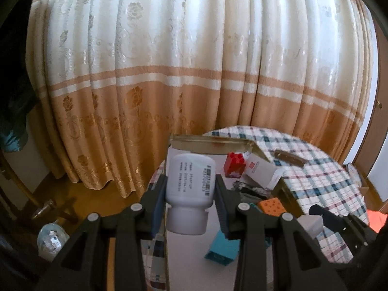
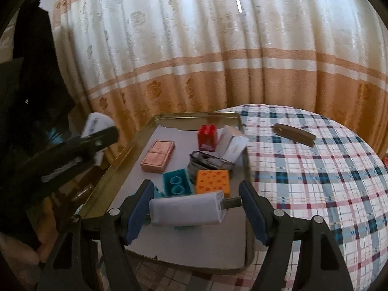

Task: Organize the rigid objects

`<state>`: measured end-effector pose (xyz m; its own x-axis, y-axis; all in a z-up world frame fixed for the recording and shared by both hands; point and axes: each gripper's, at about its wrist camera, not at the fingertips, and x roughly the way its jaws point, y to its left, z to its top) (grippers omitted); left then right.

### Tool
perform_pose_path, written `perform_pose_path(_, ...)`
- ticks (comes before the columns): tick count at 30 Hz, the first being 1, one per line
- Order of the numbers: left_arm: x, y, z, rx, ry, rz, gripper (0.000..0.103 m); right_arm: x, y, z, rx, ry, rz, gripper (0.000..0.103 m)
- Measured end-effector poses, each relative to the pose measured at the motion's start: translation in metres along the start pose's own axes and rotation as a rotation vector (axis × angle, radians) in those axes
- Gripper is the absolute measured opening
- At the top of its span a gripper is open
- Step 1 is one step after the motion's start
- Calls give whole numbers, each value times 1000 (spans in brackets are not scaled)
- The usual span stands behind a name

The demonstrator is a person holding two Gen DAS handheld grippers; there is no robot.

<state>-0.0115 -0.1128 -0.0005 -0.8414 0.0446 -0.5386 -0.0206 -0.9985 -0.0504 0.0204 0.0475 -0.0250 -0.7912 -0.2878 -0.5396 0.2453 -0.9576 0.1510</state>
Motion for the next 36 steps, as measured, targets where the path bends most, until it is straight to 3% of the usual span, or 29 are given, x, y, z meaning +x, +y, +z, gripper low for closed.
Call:
perform_pose_path(17, 42, -16, 21, 93, 107, 88, 38, 35, -4, 5, 4, 83, 114, 76)
perform_pose_path(18, 44, -15, 21, 85, 111, 91, 41, 33, -5, 5, -4, 73, 112, 76)
perform_pose_path(19, 46, -15, 22, 72, 118, 90, 57, 30, -6, 6, -6, 61, 115, 76)
perform_pose_path(21, 46, -13, 21, 38, 128, 80, 79, 21, -10, 9, 0, 33, 116, 76)
perform_pose_path(25, 37, -18, 23, 53, 101, 78, 81, 1, -25, 15, 29, -27, 104, 77)
perform_pose_path(28, 29, -18, 25, 55, 72, 120, 95, -10, -42, 15, 61, -44, 69, 77)
perform_pose_path(36, 9, -5, 14, -19, 67, 134, 96, -24, -97, 4, 208, -10, -59, 77)
